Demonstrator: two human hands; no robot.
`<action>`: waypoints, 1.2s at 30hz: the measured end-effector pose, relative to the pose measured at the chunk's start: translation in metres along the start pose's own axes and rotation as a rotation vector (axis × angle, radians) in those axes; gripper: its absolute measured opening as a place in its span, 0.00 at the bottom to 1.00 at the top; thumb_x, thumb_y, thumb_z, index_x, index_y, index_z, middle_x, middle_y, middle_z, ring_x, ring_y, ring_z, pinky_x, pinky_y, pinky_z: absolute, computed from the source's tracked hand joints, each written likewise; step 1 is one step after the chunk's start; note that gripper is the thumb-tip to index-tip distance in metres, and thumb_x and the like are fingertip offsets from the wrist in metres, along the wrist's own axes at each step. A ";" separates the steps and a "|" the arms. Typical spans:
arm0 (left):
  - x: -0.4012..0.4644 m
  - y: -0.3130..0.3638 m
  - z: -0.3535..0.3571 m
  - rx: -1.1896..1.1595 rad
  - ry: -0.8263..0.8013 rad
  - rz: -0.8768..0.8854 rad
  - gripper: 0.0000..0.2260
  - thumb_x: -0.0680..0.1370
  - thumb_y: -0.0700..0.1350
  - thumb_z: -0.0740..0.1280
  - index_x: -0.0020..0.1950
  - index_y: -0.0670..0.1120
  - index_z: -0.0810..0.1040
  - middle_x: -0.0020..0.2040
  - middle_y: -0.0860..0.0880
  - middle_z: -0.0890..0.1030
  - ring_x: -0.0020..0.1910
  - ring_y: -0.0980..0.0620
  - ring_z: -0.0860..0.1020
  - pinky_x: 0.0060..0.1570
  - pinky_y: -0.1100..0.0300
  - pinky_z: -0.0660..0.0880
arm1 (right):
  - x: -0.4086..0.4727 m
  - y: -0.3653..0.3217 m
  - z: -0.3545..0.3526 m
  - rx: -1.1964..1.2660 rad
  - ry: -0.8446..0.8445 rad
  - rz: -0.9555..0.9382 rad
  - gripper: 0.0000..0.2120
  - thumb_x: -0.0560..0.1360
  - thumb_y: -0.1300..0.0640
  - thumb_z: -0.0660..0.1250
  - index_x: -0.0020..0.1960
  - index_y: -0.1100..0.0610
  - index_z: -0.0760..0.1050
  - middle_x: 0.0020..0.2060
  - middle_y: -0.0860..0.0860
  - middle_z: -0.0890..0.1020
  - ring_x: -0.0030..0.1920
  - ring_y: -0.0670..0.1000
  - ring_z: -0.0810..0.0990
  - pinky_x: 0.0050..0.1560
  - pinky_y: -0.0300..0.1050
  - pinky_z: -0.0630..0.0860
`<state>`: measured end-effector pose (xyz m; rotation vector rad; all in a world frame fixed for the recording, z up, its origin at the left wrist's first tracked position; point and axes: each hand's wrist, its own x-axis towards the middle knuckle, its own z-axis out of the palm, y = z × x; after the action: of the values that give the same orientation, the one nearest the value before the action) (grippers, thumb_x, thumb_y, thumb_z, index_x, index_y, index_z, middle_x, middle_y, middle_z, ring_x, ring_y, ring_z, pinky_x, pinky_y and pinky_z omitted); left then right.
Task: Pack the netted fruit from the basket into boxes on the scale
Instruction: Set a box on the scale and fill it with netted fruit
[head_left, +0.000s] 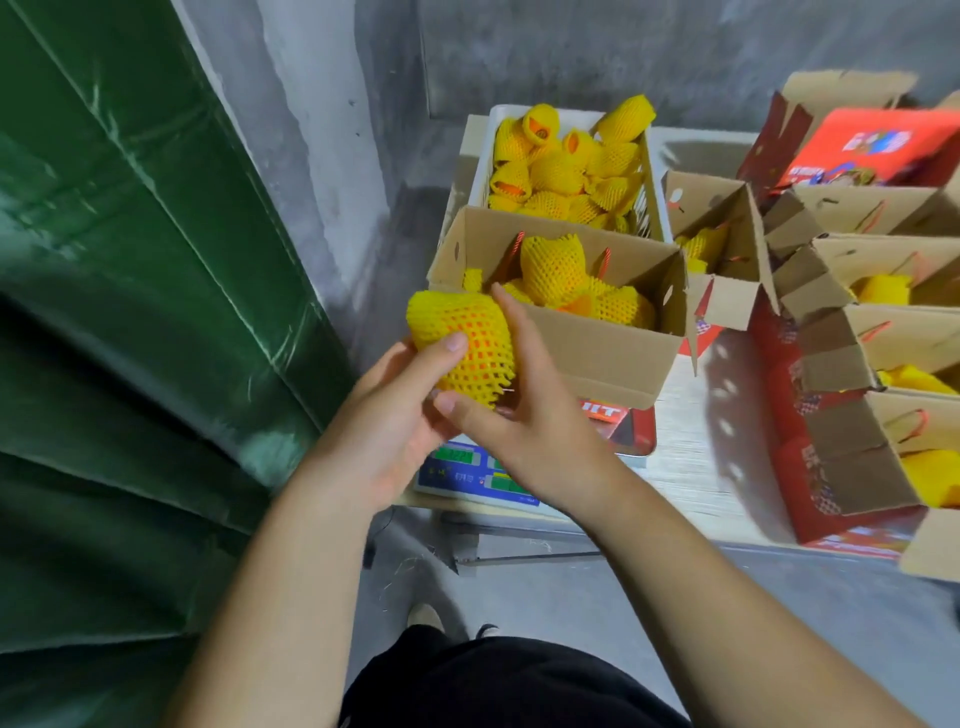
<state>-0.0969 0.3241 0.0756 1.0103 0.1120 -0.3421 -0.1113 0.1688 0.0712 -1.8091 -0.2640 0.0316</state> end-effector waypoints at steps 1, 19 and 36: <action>0.000 -0.001 0.002 -0.003 -0.017 -0.014 0.24 0.78 0.50 0.72 0.72 0.42 0.76 0.63 0.38 0.84 0.58 0.43 0.85 0.51 0.52 0.83 | 0.002 0.000 -0.001 -0.042 0.053 -0.029 0.41 0.78 0.58 0.75 0.83 0.55 0.56 0.74 0.48 0.72 0.73 0.47 0.73 0.73 0.53 0.72; -0.002 0.013 -0.016 0.189 0.290 0.013 0.12 0.86 0.56 0.62 0.64 0.56 0.81 0.60 0.55 0.86 0.55 0.48 0.87 0.53 0.54 0.82 | 0.048 -0.031 -0.030 -0.416 0.113 0.075 0.29 0.81 0.49 0.69 0.80 0.51 0.65 0.76 0.50 0.72 0.73 0.53 0.72 0.73 0.54 0.71; -0.009 0.015 -0.018 0.412 0.228 0.057 0.10 0.82 0.42 0.66 0.53 0.53 0.86 0.44 0.56 0.87 0.45 0.55 0.84 0.49 0.60 0.79 | 0.018 -0.021 -0.008 -0.320 -0.055 0.077 0.23 0.82 0.56 0.68 0.77 0.54 0.70 0.70 0.49 0.77 0.65 0.49 0.78 0.70 0.51 0.75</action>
<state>-0.0994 0.3487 0.0809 1.4570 0.2247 -0.1989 -0.0960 0.1699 0.0957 -2.1387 -0.2482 0.0982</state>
